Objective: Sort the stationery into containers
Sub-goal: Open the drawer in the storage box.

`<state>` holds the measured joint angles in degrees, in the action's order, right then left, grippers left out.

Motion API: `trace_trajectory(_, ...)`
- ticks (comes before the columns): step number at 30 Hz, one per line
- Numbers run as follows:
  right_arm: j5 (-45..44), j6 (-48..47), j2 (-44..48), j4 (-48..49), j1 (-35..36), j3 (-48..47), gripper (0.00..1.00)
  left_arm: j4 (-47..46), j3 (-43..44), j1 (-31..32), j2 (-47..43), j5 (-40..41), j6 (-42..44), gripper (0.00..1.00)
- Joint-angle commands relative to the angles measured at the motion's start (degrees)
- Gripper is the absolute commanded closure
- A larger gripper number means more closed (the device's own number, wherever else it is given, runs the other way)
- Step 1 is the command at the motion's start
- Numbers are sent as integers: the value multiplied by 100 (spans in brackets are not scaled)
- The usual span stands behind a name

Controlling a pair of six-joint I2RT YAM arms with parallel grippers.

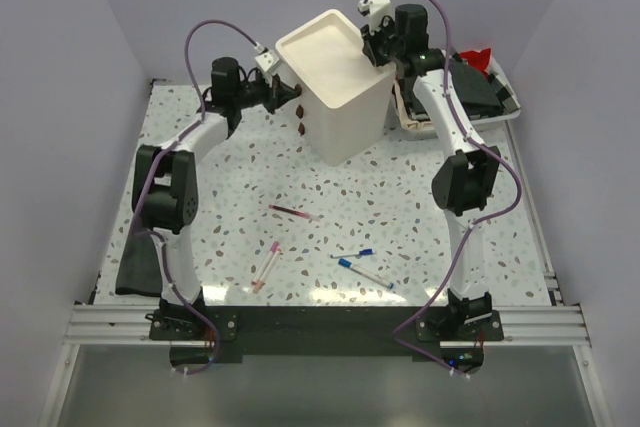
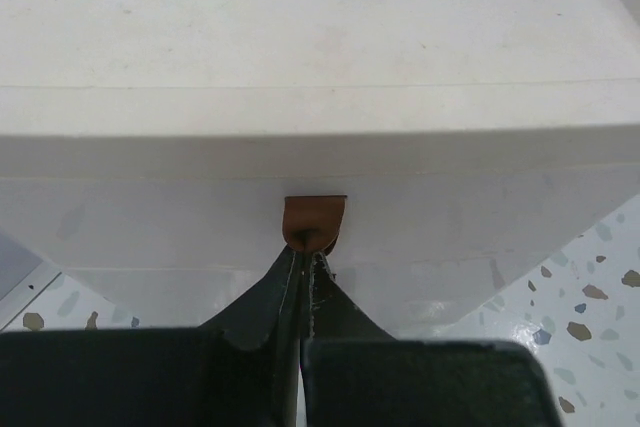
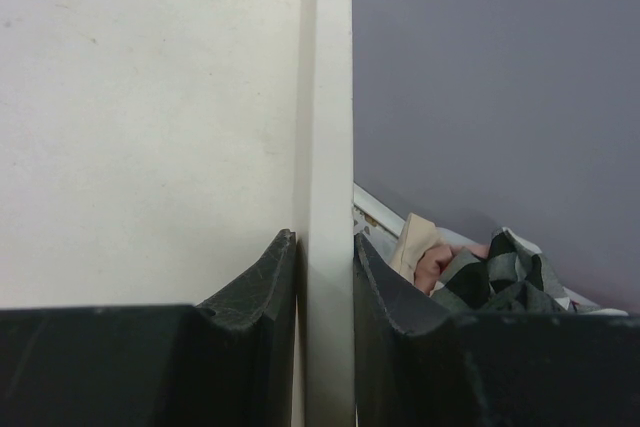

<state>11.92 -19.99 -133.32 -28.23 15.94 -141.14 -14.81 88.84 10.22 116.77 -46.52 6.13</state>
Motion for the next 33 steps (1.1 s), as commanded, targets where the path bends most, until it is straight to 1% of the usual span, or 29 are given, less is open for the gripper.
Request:
trace_trajectory(1, 355, -436, -599, -1273, 585, 394, 100, 320, -243, -134, -663, -138, 160, 100)
trace_trajectory(6, 311, -462, -634, -1273, 585, 412, 100, 891, -744, -275, -1366, -120, 721, 100)
trace_trajectory(8, 276, -471, -660, -1273, 576, 412, 100, 1171, -885, -301, -1525, -120, 845, 100)
trace_trajectory(12, 267, -488, -678, -1255, 568, 403, 100, 1384, -1455, -336, -2051, -41, 1030, 100)
trace_trajectory(18, 267, -515, -661, -1273, 568, 421, 100, 1472, -2195, -406, -2737, 319, 1197, 100)
trace_trajectory(20, 275, -524, -634, -1282, 568, 438, 100, 1796, -2379, -512, -2826, 502, 1399, 100)
trace_trajectory(25, 249, -532, -625, -1273, 568, 447, 100, 1788, -2582, -854, -3011, 758, 1584, 100)
trace_trajectory(33, 170, -506, -608, -1247, 576, 447, 100, 1964, -2564, -925, -3274, 838, 1646, 100)
